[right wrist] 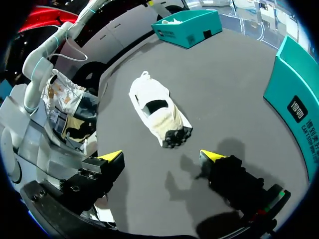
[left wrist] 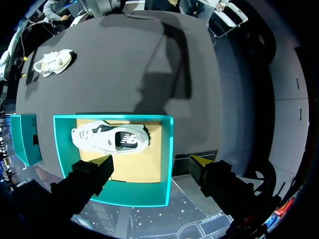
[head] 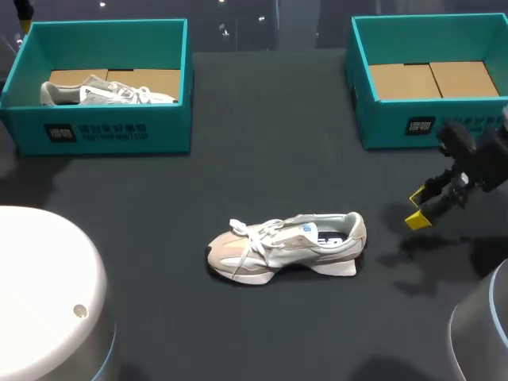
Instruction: Take the shoe out of the shoebox, open the shoe tongue, remove and reinsert the insole, then place the shoe into the shoebox
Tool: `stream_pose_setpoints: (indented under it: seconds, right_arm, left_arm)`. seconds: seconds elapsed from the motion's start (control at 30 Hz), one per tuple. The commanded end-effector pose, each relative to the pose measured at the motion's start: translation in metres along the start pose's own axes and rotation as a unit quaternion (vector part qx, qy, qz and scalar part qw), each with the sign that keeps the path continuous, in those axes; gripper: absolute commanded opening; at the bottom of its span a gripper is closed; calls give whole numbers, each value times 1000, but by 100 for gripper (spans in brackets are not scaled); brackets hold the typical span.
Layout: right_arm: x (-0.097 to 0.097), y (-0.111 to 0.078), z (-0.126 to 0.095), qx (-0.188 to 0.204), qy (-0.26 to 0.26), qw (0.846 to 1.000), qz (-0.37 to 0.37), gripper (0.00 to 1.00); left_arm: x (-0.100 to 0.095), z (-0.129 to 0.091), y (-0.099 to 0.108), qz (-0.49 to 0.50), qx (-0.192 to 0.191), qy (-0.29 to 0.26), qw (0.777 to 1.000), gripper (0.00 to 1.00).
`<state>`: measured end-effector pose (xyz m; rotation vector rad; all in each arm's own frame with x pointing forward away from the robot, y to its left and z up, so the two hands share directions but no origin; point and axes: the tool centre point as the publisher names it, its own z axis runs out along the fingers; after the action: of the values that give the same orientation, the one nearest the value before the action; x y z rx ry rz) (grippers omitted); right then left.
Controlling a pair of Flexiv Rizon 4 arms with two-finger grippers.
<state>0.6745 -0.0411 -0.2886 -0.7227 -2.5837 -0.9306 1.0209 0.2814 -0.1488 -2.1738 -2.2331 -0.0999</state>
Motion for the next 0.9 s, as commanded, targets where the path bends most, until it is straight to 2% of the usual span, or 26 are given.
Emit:
stream_pose_setpoints:
  seconds: [0.03,0.33,0.37,0.43,0.53,0.63,0.77,0.8,0.9]
  right_arm:
    - [-1,-8,2,-145,10,989,-19,100]
    - [-1,-8,2,-145,10,989,-19,100]
    - [0,-10,6,-134,-9,990,-32,100]
    - [-1,-15,10,-156,-26,986,-52,100]
    - [-3,-25,11,-216,-6,971,-103,100]
    - [-5,-31,11,-246,-9,960,-134,100]
    - [-9,-37,13,-260,-46,949,-172,100]
    - [-11,-39,16,-251,-63,950,-174,100]
    - [-11,-39,16,-251,-63,950,-174,100]
  left_arm:
    - [0,0,-1,0,-1,1,1000,100]
    - [0,0,-1,0,-1,1,1000,100]
    - [0,0,-1,0,-1,1,1000,100]
    - [0,0,-1,0,-1,1,1000,100]
    - [0,0,-1,0,-1,1,1000,100]
    - [0,0,-1,0,-1,1,1000,100]
    - [0,0,-1,0,-1,1,1000,100]
    - [0,0,-1,0,-1,1,1000,100]
    - [0,0,-1,0,-1,1,1000,100]
